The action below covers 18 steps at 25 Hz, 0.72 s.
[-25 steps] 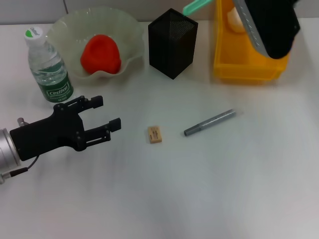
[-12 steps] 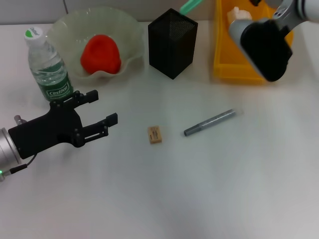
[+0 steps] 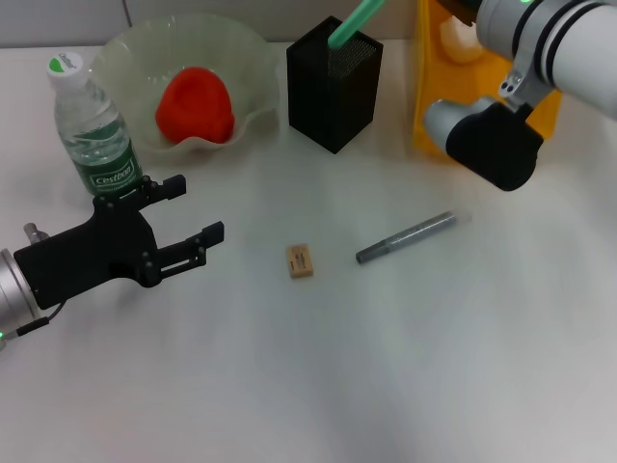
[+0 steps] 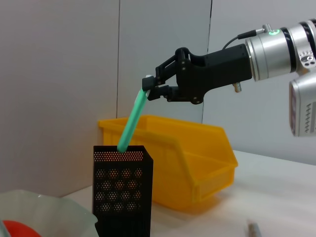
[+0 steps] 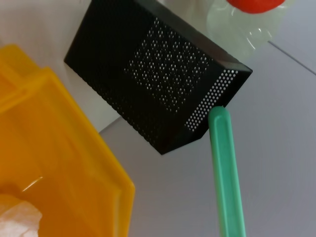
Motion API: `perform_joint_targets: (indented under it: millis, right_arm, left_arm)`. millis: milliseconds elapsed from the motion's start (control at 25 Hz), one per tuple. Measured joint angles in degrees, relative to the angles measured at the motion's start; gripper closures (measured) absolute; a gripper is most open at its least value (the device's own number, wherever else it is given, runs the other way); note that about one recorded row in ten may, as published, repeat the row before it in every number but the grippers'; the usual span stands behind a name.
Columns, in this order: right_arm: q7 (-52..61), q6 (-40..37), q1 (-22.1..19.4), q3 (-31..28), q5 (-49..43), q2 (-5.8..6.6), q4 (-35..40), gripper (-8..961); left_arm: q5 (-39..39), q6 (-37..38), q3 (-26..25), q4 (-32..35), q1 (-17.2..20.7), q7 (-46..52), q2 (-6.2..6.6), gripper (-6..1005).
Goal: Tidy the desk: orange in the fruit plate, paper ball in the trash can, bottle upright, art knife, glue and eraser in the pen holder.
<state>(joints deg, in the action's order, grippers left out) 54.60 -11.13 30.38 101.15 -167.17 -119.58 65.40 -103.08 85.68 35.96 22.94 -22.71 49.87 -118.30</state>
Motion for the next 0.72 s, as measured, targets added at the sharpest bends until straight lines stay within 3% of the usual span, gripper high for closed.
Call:
perform_joint_targets:
  millis: [600, 720]
  right_arm:
    - [-5.70, 8.65, -2.20, 3.91, -0.01, -0.06, -2.73, 784]
    - [-5.96, 9.01, -2.30, 4.14, 0.00, -0.07, -2.95, 727]
  left_arm:
    - [0.09, 0.00, 0.00, -0.62, 0.04, -1.62, -0.18, 198]
    - [0.11, 0.01, -0.01, -0.62, 0.07, -1.74, -0.21, 198]
